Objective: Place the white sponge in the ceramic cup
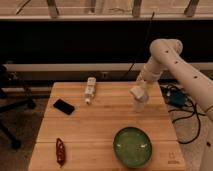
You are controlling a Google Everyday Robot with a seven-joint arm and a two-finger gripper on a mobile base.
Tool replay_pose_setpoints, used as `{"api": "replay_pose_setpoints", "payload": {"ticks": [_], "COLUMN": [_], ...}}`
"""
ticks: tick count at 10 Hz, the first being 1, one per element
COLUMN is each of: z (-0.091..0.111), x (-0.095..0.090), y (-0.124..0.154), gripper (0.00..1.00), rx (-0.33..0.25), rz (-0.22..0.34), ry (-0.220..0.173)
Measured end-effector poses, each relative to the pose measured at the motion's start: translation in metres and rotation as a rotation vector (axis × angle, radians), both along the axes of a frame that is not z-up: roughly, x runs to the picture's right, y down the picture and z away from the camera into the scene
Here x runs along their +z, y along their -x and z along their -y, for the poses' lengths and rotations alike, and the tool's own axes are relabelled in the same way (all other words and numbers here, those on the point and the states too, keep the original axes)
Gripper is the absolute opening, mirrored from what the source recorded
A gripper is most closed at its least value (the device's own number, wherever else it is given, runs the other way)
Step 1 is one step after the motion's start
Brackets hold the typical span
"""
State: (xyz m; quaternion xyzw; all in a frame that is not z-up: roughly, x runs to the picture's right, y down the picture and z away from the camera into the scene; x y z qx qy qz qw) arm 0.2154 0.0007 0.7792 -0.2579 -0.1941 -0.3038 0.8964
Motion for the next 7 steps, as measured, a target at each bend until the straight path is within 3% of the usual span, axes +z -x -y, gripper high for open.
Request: {"api": "replay_pose_setpoints", "payload": {"ticks": [5,7], "z": [-0.008,-0.006], "x": [0.008,0.013], "y": [-0.010,-0.013], "gripper": [0.69,0.80], "rx": [0.009,0.015], "rz": [-0.020,-0.028], "ry": [0.025,0.026]}}
